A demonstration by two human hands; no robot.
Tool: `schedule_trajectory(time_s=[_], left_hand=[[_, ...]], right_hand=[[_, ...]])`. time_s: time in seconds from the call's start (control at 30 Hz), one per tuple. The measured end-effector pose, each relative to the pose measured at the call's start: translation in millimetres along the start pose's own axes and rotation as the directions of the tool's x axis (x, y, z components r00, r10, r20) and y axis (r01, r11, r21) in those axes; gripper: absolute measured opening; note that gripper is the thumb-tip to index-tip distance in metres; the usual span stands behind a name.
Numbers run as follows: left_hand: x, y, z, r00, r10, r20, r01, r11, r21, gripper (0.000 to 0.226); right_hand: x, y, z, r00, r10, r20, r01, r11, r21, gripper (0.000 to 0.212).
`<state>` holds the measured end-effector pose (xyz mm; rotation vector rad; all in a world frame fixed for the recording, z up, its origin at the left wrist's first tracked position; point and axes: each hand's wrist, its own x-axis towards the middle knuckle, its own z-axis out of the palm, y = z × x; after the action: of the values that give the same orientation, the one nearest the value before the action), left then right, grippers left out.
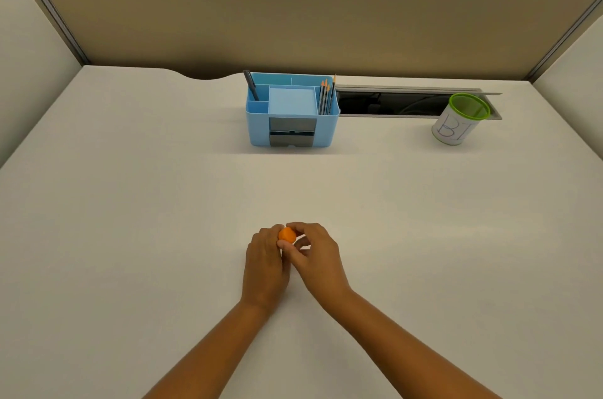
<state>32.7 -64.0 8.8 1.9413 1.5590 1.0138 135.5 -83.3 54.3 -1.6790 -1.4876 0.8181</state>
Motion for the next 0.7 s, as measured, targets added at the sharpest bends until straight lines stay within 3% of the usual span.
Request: schedule_trajectory(time_s=[0.37, 0.5, 0.7], left_hand=[[0, 3, -6, 1.000, 0.025, 0.006, -0.025, 0.999, 0.020, 0.026], [-1, 6, -10, 0.999, 0.050, -0.002, -0.049, 0.996, 0.075, 0.038], [-3, 8, -11, 0.998, 0.058, 0.009, -0.059, 0.988, 0.140, 0.027]], right_hand=[[6, -4, -6, 0.996, 0.056, 0.067, -0.048, 0.993, -0.106, 0.027], [8, -2, -10, 0.990, 0.083, 0.114, -0.073, 0.994, -0.085, 0.021], [13, 1, -16, 0.976, 0.115, 0.187, -0.101, 0.991, -0.085, 0.022]])
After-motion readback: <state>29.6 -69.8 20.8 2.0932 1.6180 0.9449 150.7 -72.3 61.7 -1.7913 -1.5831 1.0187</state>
